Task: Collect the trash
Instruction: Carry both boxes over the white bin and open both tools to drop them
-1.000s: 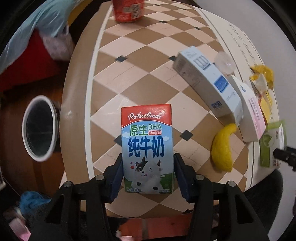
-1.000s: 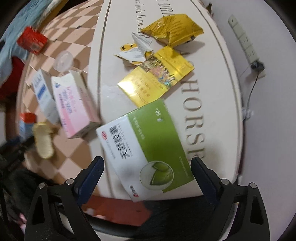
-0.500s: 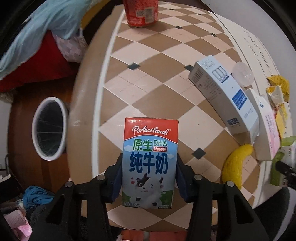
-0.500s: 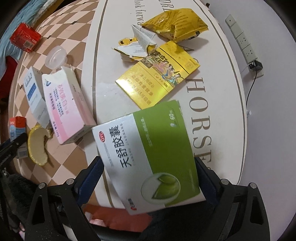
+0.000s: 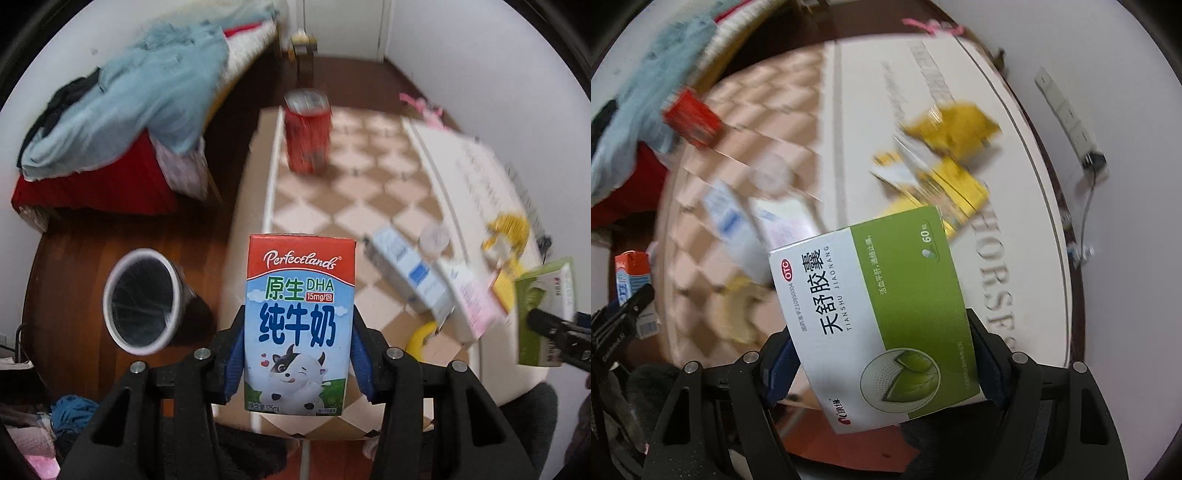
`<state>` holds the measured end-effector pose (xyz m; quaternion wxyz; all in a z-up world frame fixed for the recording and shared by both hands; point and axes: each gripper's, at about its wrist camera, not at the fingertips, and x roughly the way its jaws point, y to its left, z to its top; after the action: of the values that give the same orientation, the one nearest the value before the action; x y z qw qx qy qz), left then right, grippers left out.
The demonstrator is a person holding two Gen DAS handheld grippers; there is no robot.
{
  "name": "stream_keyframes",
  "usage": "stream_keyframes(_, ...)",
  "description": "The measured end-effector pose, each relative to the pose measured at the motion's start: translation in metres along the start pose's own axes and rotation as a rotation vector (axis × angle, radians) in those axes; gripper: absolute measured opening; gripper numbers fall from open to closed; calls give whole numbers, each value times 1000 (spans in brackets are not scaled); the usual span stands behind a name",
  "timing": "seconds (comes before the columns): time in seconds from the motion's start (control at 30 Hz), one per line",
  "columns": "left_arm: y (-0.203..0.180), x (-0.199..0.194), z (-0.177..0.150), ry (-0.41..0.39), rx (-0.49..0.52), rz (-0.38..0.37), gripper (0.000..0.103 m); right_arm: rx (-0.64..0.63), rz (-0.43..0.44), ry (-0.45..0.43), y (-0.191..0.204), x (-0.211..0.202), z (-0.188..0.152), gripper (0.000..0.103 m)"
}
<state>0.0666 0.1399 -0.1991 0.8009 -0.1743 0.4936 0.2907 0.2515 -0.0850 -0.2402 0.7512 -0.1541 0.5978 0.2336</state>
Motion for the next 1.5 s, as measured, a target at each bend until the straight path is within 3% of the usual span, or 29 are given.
stream_keyframes(0.23,83,-50,32,-126,-80,27,46,-117,113,-125,97,-53,28,81)
stream_keyframes(0.4,159,-50,38,-145,-182,63,46,-233,204,-150,195,-62,49,81)
stream_keyframes(0.53,233,-18,32,-88,-305,69,46,-315,253,-117,275,-38,58,81)
stream_keyframes(0.6,268,11,25,-37,-373,35,46,-353,274,-82,316,-18,59,81)
stream_keyframes(0.83,369,121,-3,160,-587,-51,46,-448,318,103,442,94,50,81)
stream_keyframes(1.0,405,166,-15,251,-659,-75,47,-502,308,193,512,161,44,81)
stream_keyframes(1.1,418,177,-19,285,-669,-44,52,-530,297,214,540,185,42,81)
stream_keyframes(1.13,422,175,-22,282,-676,-34,69,-533,295,218,548,193,43,81)
stream_keyframes(1.2,431,171,-28,266,-697,1,95,-550,287,216,563,206,42,83)
stream_keyframes(1.3,437,162,-39,258,-691,91,97,-567,278,241,577,225,42,91)
stream_keyframes(1.33,436,161,-42,259,-680,125,97,-572,273,238,581,226,40,103)
stream_keyframes(1.5,428,145,-59,247,-652,248,97,-594,241,210,578,223,31,103)
